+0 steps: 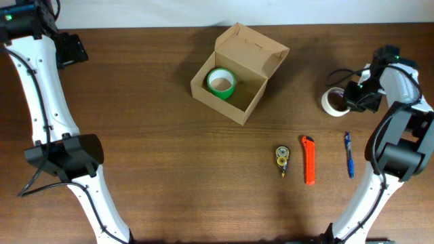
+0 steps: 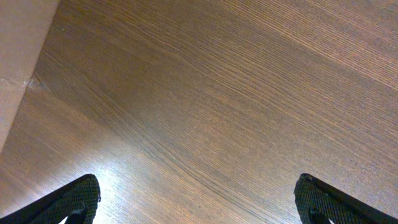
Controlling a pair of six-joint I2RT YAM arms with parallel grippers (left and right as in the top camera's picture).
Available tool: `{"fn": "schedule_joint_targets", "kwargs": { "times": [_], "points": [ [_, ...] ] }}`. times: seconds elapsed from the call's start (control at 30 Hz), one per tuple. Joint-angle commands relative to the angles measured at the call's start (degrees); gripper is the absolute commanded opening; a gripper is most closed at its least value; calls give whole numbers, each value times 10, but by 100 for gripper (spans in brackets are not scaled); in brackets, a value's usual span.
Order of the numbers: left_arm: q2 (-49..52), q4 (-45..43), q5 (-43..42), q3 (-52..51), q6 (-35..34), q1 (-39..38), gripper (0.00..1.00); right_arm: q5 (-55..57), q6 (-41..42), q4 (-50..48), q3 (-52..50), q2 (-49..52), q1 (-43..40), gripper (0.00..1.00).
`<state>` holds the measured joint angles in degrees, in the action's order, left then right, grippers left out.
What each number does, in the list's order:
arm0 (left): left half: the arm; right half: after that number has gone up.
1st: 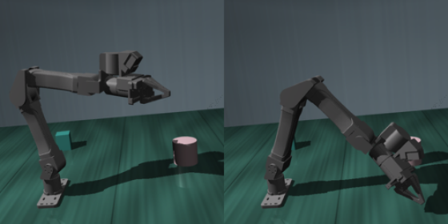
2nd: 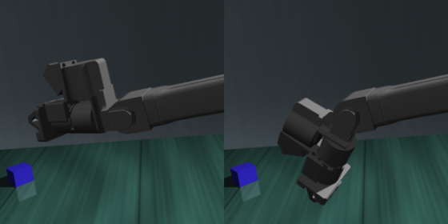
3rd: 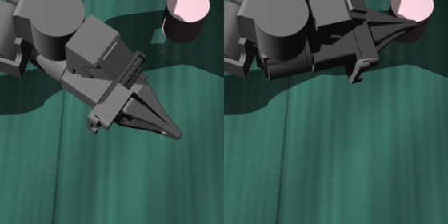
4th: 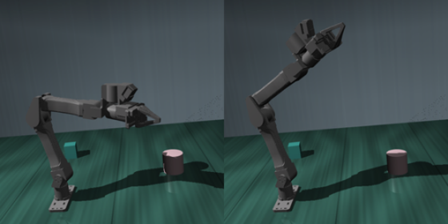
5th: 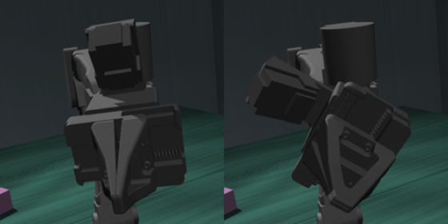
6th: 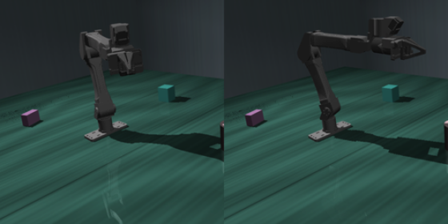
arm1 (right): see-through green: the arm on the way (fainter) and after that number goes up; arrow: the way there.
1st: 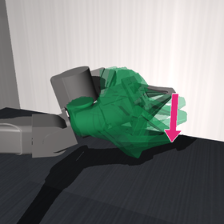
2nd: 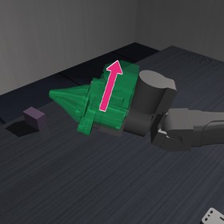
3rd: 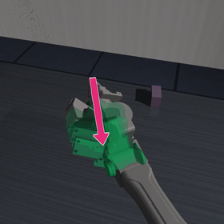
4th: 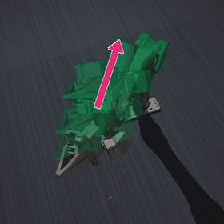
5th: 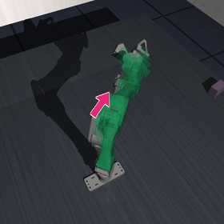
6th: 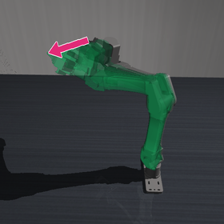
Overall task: Pack container
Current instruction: 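Grasp the white masking tape roll by its rim with the right gripper, then carry the white tape into the box and lower it onto the green tape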
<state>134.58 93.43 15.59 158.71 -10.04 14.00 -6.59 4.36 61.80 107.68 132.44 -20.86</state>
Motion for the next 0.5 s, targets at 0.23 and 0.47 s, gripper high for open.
{"fn": "schedule_joint_targets", "kwargs": {
  "times": [0.23,0.47],
  "points": [
    [-5,-1,-2,-4,3,2,100,-59,-27,171,348,-48,49,4],
    [-5,-1,-2,-4,3,2,100,-58,-52,257,582,-48,162,4]
  ]
}}
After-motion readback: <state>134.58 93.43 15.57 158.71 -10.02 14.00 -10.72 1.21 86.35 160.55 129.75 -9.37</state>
